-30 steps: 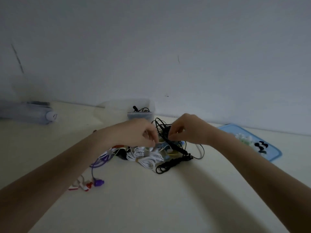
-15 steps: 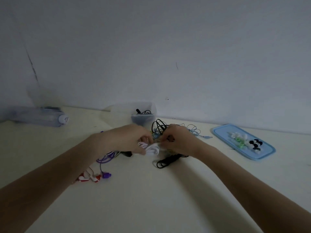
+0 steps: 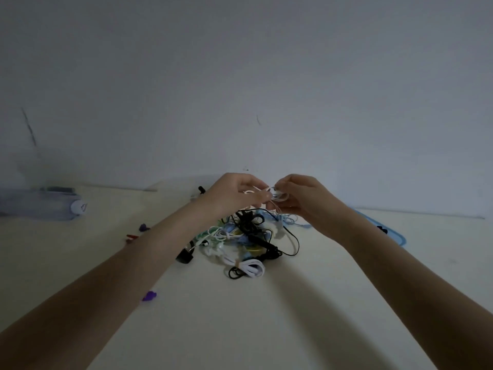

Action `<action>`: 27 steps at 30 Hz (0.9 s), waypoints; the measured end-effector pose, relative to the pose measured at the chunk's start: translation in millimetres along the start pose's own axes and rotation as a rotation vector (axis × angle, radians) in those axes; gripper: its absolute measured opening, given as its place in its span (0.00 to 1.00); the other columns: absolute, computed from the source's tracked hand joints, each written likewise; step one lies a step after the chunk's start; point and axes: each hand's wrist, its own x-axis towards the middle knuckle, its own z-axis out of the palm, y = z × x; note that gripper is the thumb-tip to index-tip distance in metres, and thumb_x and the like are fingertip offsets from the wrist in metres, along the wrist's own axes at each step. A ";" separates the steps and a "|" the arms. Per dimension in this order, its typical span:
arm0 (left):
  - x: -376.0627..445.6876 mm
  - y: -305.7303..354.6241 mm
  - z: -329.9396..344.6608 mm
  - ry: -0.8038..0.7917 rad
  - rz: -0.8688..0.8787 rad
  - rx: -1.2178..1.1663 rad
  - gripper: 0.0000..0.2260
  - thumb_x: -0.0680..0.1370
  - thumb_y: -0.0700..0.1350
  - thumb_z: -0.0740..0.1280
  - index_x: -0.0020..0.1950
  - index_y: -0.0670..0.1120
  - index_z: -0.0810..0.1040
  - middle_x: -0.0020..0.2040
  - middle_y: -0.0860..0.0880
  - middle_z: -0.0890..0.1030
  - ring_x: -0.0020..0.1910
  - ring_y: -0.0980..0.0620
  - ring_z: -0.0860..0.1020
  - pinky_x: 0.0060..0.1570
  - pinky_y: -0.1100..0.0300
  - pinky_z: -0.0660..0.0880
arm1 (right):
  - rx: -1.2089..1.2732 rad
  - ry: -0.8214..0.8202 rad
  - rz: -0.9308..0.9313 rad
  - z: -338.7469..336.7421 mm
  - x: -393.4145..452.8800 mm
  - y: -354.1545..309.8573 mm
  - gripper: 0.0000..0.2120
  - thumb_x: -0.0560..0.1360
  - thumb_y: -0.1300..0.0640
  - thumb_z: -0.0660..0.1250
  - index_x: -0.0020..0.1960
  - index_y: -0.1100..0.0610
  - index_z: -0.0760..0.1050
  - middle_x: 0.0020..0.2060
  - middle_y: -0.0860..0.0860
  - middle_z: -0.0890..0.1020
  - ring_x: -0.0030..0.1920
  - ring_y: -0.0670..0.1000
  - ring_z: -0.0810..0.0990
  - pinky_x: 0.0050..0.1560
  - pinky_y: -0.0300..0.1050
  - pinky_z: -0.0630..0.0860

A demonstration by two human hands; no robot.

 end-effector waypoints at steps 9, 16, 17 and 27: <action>22.0 3.4 47.3 0.012 -0.043 -0.098 0.02 0.75 0.40 0.68 0.44 0.46 0.79 0.35 0.51 0.81 0.32 0.60 0.77 0.35 0.68 0.72 | 0.016 -0.033 0.114 -64.5 -29.0 23.4 0.04 0.75 0.68 0.64 0.44 0.61 0.74 0.34 0.55 0.79 0.32 0.51 0.76 0.37 0.42 0.75; 35.0 -22.7 99.6 -0.227 0.005 0.541 0.09 0.75 0.46 0.68 0.53 0.47 0.79 0.43 0.53 0.81 0.42 0.57 0.77 0.41 0.66 0.72 | -0.652 0.185 0.127 -95.7 -39.3 64.3 0.07 0.71 0.68 0.68 0.37 0.58 0.79 0.27 0.49 0.78 0.28 0.44 0.75 0.30 0.31 0.71; 35.7 -24.4 105.0 -0.249 0.012 0.599 0.10 0.75 0.48 0.67 0.54 0.47 0.79 0.45 0.52 0.82 0.44 0.56 0.78 0.42 0.64 0.73 | -0.709 0.176 0.127 -96.6 -39.0 68.5 0.05 0.71 0.66 0.68 0.39 0.59 0.80 0.28 0.48 0.78 0.28 0.43 0.74 0.29 0.28 0.69; 50.5 -26.3 115.5 -0.193 0.084 0.843 0.13 0.77 0.47 0.62 0.62 0.50 0.75 0.60 0.48 0.73 0.62 0.48 0.69 0.56 0.58 0.64 | -0.968 0.317 0.015 -118.3 -26.3 63.8 0.06 0.74 0.61 0.67 0.47 0.60 0.82 0.47 0.54 0.84 0.47 0.51 0.80 0.46 0.37 0.71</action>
